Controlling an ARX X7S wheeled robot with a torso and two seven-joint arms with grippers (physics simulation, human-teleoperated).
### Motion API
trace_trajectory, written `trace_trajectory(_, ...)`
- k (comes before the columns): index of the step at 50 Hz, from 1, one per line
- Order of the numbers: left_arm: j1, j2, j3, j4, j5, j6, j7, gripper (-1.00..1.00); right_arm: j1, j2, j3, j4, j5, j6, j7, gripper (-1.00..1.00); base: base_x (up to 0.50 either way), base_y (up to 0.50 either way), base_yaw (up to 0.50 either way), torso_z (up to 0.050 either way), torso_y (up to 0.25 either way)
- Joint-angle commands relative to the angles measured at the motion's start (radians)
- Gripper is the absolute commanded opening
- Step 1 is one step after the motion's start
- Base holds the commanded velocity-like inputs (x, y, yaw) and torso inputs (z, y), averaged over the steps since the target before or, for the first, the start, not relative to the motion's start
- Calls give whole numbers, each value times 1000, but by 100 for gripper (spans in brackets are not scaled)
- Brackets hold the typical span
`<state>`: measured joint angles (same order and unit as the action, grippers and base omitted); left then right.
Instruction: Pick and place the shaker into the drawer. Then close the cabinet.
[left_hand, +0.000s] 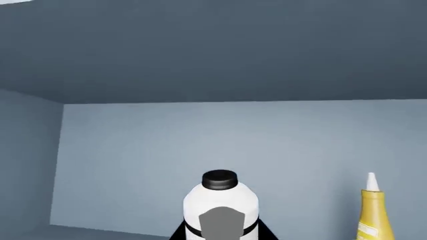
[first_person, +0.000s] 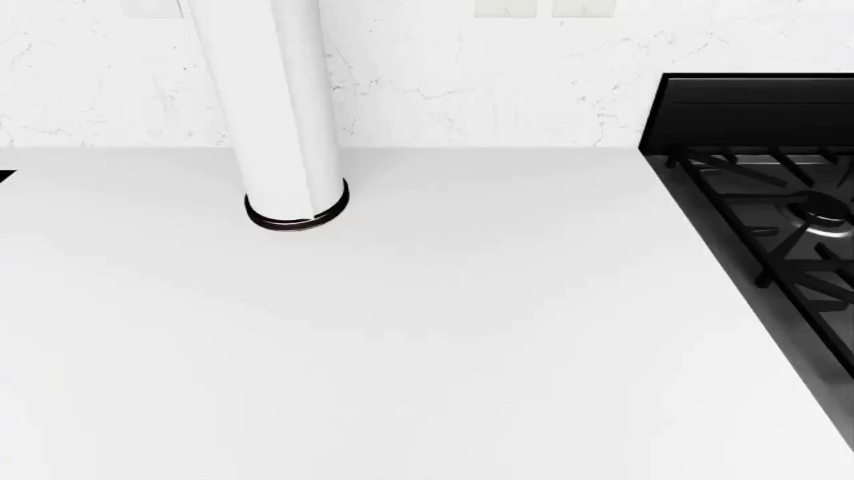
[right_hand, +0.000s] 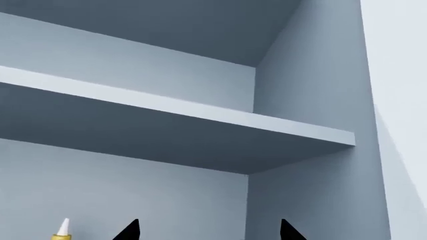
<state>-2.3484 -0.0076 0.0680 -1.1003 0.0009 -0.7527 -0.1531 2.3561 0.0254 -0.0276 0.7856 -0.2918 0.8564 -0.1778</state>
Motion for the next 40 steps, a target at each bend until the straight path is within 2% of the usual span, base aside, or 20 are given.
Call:
trace_trajectory(1, -8, -4, -53, 42, 56, 3, 8, -100, 0, -15, 2, -60, 31, 23, -17, 100, 0, 0, 0, 0, 0)
trace_trajectory(12, -8, -3, -48, 21, 74, 8, 13, -100, 0, -17, 16, -95, 164, 82, 13, 100, 0, 0, 0, 0, 0)
trace_trajectory(25, -8, -6, -47, -28, 87, 33, 2, -100, 0, -10, 37, -133, 360, 328, 249, 100, 0, 0, 0, 0, 0)
trace_trajectory(40, -8, -10, -40, -76, 102, 47, 1, -100, 0, -23, 19, -224, 380, 432, 262, 100, 0, 0, 0, 0, 0)
